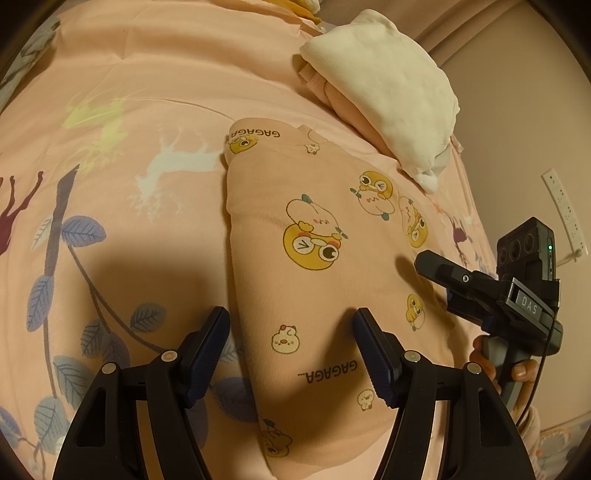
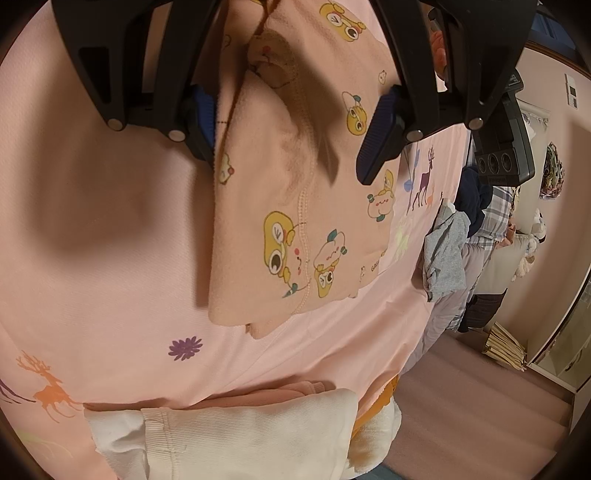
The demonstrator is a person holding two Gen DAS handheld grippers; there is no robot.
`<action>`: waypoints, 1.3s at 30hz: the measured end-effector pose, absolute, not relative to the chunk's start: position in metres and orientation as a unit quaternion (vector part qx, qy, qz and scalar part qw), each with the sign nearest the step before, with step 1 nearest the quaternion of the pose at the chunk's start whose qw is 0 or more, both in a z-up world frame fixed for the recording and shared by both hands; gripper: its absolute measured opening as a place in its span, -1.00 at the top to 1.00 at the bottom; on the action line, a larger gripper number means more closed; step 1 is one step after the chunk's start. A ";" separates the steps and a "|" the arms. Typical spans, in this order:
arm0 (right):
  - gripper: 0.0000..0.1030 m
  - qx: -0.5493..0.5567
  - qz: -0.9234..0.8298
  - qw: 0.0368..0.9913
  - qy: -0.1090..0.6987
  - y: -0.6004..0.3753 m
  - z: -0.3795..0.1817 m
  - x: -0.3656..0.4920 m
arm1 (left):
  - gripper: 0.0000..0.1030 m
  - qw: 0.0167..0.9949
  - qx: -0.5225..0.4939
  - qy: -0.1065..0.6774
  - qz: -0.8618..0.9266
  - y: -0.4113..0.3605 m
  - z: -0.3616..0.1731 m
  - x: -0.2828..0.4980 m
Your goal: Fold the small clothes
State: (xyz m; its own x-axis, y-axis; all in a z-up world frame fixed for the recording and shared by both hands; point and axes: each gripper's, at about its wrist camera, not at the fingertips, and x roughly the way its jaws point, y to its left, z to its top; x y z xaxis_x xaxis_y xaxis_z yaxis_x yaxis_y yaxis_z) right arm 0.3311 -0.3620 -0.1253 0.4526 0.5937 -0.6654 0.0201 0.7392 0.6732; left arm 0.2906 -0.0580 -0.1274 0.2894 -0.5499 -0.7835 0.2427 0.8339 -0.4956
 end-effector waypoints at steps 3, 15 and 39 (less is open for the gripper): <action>-0.33 0.313 0.181 0.793 0.491 -0.362 -0.125 0.331 | -0.31 0.791 -0.141 0.541 -0.251 -0.059 -0.128 0.291; -0.32 0.299 0.185 0.795 0.494 -0.357 -0.128 0.341 | -0.31 0.792 -0.136 0.540 -0.251 -0.061 -0.128 0.296; -0.33 0.285 0.190 0.797 0.497 -0.352 -0.130 0.348 | -0.31 0.794 -0.120 0.540 -0.253 -0.068 -0.127 0.300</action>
